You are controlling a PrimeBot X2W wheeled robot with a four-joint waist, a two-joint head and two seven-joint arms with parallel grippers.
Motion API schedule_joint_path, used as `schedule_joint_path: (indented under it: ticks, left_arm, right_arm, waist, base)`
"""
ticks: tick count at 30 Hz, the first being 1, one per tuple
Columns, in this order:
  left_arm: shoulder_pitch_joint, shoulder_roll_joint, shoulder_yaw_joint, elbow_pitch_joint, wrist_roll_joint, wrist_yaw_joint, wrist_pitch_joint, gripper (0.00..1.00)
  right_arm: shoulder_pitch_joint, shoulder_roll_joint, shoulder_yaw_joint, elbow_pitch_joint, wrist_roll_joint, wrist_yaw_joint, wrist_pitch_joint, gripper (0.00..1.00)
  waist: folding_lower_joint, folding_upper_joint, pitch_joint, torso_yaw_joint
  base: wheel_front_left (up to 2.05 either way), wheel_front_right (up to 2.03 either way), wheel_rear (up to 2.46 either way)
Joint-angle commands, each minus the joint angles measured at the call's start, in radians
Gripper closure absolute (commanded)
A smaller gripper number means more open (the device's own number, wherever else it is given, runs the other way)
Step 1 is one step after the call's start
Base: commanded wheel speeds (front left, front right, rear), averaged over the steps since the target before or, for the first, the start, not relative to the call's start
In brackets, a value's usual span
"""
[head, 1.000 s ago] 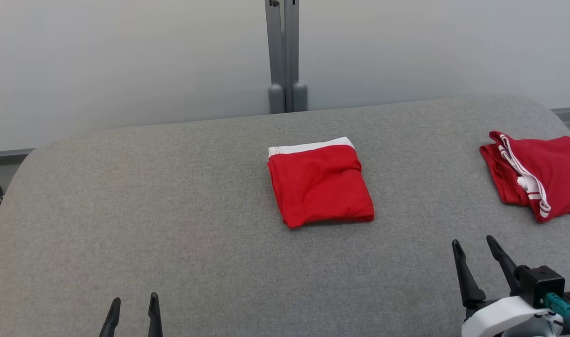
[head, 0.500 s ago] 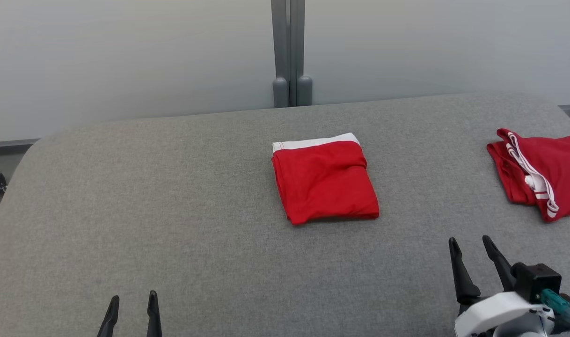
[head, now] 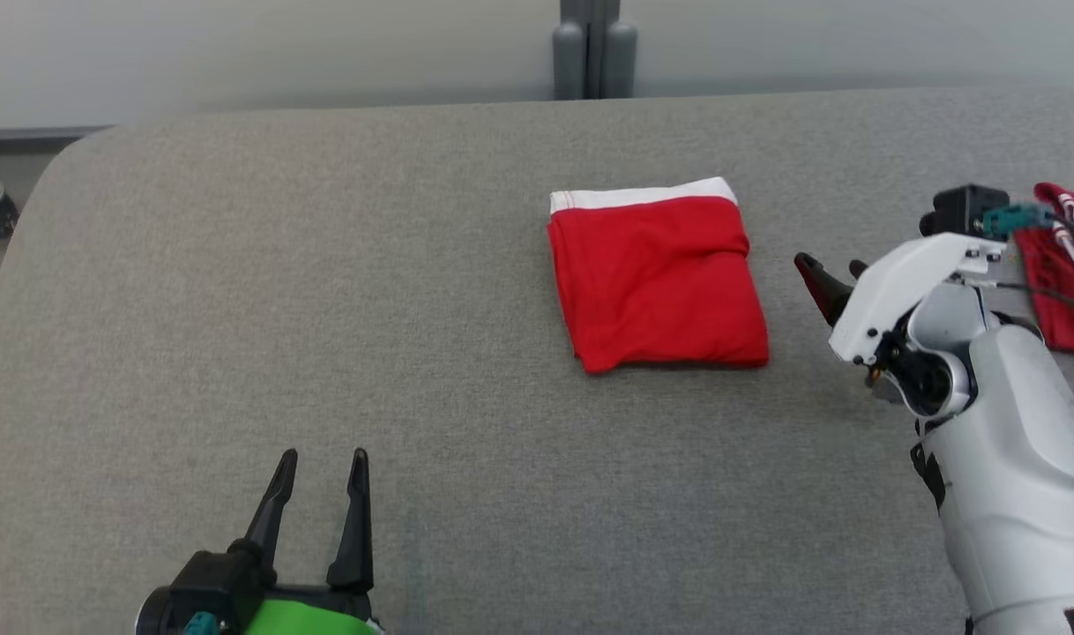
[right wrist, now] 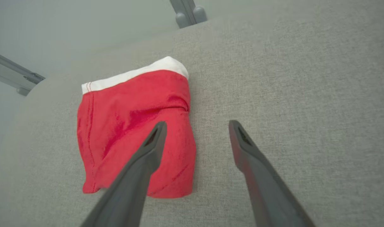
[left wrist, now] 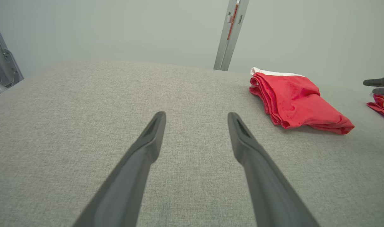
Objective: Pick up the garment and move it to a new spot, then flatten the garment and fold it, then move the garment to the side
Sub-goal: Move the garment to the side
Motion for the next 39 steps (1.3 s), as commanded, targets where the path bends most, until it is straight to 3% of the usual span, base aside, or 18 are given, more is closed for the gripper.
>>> schedule_joint_path:
  ticks: [1,5,11,12,16,21,25,29,33,39]
  left_arm:
    - [-0.026,0.002,-0.011,0.006,-0.011,-0.003,-0.003,0.0]
    - [-0.051,0.002,-0.048,0.015,-0.027,-0.001,-0.003,0.0]
    - [-0.067,0.002,-0.056,0.009,-0.036,0.013,-0.003,0.0]
    - [-0.069,0.002,-0.052,0.008,-0.035,0.016,-0.003,0.0]
    - [-0.07,0.002,-0.028,-0.004,-0.023,0.022,-0.003,0.0]
    - [-0.057,0.002,0.002,-0.017,-0.006,0.017,-0.003,0.0]
    - [-0.071,0.002,0.011,-0.016,0.025,0.004,-0.002,0.0]
    - [-0.102,0.003,0.007,-0.009,0.057,-0.01,-0.002,0.0]
    - [-0.135,0.003,0.002,-0.009,0.068,-0.016,-0.002,0.0]
    - [-0.147,0.004,0.014,-0.013,0.083,-0.019,-0.002,0.0]
  right_arm:
    - [-0.041,-0.001,-0.009,0.03,-0.016,0.0,0.024,0.0]
    - [-0.124,0.01,-0.05,0.147,-0.049,0.0,0.07,0.0]
    - [-0.189,0.018,-0.106,0.286,-0.129,0.0,0.055,0.0]
    - [-0.202,0.024,-0.119,0.3,-0.122,0.0,0.039,1.0]
    - [-0.229,0.048,-0.126,0.323,-0.092,0.0,-0.021,1.0]
    - [-0.229,0.057,-0.048,0.306,-0.049,0.0,-0.049,1.0]
    - [-0.245,0.001,-0.016,0.268,-0.034,-0.001,-0.054,1.0]
    - [-0.273,-0.06,-0.002,0.229,-0.039,-0.001,-0.04,1.0]
    - [-0.316,-0.124,0.001,0.193,-0.051,-0.001,0.003,1.0]
    - [-0.38,-0.21,-0.019,0.122,-0.07,-0.001,0.102,1.0]
  waist:
    - [0.0,0.0,0.108,0.106]
    - [0.0,0.0,0.136,0.153]
    - [0.0,0.0,0.156,0.183]
    - [0.0,0.0,0.159,0.179]
    - [0.0,0.0,0.167,0.124]
    - [0.0,0.0,0.175,-0.029]
    - [0.0,0.0,0.187,-0.165]
    - [0.0,0.0,0.207,-0.257]
    - [0.0,0.0,0.231,-0.296]
    - [0.0,0.0,0.268,-0.3]
  base:
    - [0.0,0.0,0.0]
    - [0.0,0.0,0.0]
    - [0.0,0.0,0.0]
    - [0.0,0.0,0.0]
    - [0.0,0.0,0.0]
    - [0.0,0.0,0.0]
    - [0.0,0.0,0.0]
    - [0.0,0.0,0.0]
    - [0.0,0.0,0.0]
    - [0.0,0.0,0.0]
